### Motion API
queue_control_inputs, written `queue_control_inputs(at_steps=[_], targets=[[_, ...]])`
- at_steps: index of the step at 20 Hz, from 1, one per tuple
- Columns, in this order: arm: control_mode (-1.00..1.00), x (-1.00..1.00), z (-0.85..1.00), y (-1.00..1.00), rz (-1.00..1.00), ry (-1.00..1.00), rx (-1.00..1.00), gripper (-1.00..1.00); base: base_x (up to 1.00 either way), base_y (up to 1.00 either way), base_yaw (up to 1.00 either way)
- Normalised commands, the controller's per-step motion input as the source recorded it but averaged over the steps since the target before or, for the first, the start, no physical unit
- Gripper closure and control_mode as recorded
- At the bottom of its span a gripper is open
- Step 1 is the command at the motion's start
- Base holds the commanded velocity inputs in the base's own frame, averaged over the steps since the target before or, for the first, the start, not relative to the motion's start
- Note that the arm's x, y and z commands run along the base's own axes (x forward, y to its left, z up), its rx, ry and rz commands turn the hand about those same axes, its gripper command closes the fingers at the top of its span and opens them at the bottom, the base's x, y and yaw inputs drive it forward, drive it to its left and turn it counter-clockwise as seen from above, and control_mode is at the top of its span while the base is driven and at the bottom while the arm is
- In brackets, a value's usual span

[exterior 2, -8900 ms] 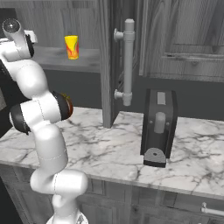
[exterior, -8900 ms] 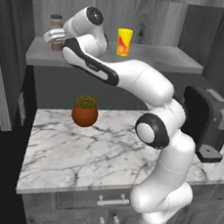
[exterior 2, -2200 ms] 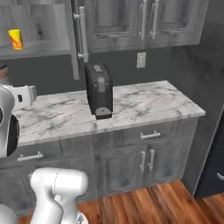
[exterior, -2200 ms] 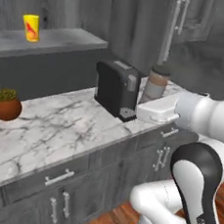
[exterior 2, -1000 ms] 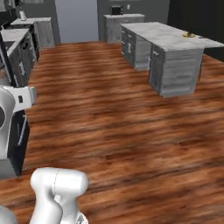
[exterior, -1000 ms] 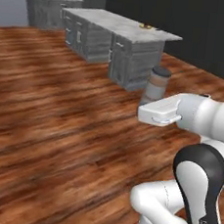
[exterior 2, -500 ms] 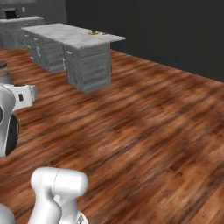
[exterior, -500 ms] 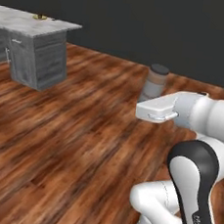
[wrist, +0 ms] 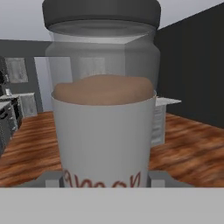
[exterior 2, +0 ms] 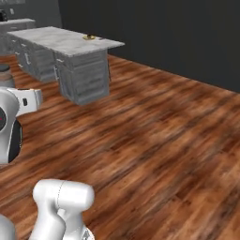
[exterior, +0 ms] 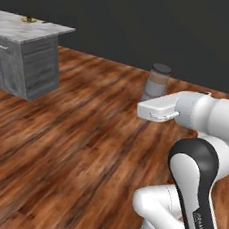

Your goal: Take the cinnamon bottle from the cabinet and place it on the dining table, next to the plate with the cupcake. Then take the chocolate from the dining counter and place it on the cupcake plate.

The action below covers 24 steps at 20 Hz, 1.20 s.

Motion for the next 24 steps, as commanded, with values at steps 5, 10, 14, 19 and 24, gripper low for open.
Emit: queue_control_inputs(at_steps=[5, 10, 14, 19, 24], targets=[[1.0, 0.0, 0.0, 0.0, 0.0, 0.0, 0.0, 1.0, 0.86, -0.13, 0.03], [1.0, 0.0, 0.0, 0.0, 0.0, 0.0, 0.0, 1.0, 0.84, -0.13, 0.04], [1.0, 0.0, 0.0, 0.0, 0.0, 0.0, 0.0, 1.0, 0.85, -0.13, 0.04], [1.0, 0.0, 0.0, 0.0, 0.0, 0.0, 0.0, 1.0, 0.87, -0.14, 0.03], [1.0, 0.0, 0.0, 0.0, 0.0, 0.0, 0.0, 1.0, 0.89, -0.1, 0.03]])
